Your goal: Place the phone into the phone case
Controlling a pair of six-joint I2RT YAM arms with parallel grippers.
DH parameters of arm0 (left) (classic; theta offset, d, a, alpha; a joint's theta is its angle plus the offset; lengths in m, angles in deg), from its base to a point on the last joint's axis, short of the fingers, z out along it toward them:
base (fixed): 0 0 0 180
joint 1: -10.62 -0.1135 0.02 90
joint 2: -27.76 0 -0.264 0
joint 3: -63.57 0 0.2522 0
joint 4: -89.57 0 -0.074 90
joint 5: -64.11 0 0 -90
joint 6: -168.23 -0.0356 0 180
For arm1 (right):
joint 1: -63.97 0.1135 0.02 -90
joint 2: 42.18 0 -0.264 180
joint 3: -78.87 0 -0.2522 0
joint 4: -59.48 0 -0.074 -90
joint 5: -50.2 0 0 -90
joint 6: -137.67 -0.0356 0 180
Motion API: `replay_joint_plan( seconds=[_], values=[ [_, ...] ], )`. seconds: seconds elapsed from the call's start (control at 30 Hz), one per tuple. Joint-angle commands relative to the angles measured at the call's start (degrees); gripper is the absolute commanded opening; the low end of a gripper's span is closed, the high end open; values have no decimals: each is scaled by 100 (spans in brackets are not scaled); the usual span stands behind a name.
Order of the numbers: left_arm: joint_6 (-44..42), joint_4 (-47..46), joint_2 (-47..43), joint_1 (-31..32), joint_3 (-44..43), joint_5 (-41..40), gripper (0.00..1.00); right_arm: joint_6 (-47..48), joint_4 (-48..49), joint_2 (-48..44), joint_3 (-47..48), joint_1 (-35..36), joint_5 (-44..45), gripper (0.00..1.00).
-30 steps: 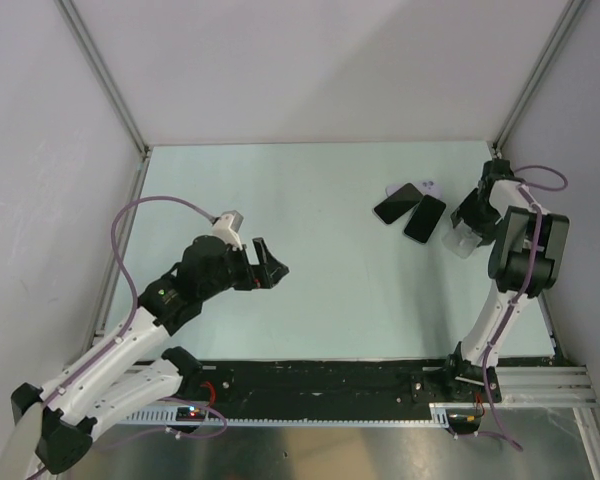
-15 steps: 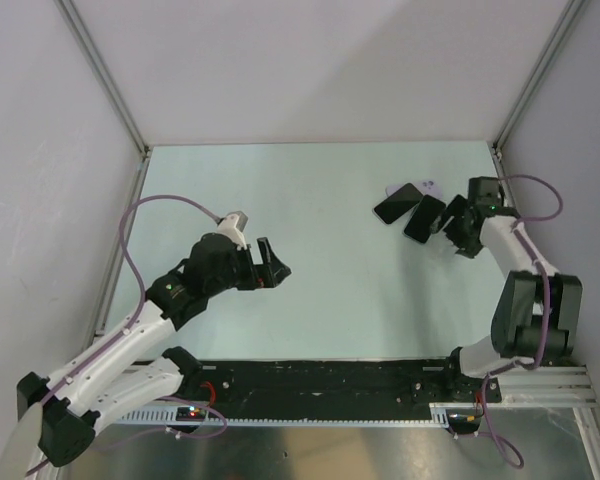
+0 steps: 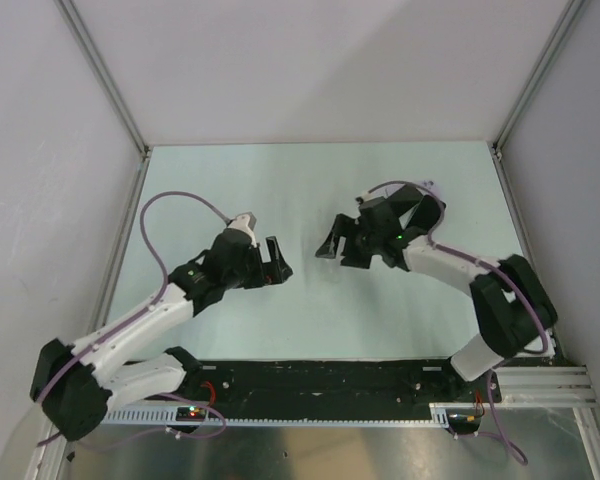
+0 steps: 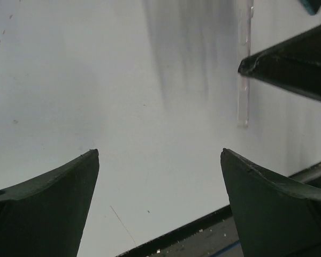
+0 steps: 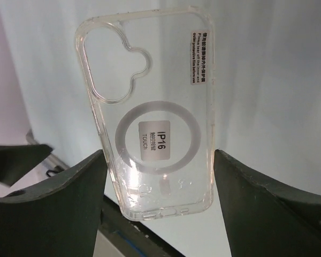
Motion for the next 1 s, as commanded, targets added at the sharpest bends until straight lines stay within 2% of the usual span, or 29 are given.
replay_joint_plan(
  seconds=[0.0,0.23,0.4,0.47,0.67,0.83,0.97],
  values=[
    [262,-351,721,-27,55,-448,98,-743,1651,685,-39,348,-997,53],
    [701,-1232,1889,-33,228,-160,83,-1281,2661,1483,-41,545,-1445,57],
    [889,-1664,2238,-26,407,-104,78,-1486,2962,1774,-39,531,-1518,60],
    [894,-1775,2327,-28,409,-69,77,-1520,2988,1843,-41,535,-1524,66],
    [857,-1904,2521,-29,319,-11,75,-1251,2443,1659,-41,571,-1008,96],
    [802,-1937,2656,-30,145,-2,75,-1115,2042,1382,-61,557,-533,99],
    [767,-1931,2848,-30,-105,35,74,-1358,2286,1136,-353,496,-305,99]
  ],
)
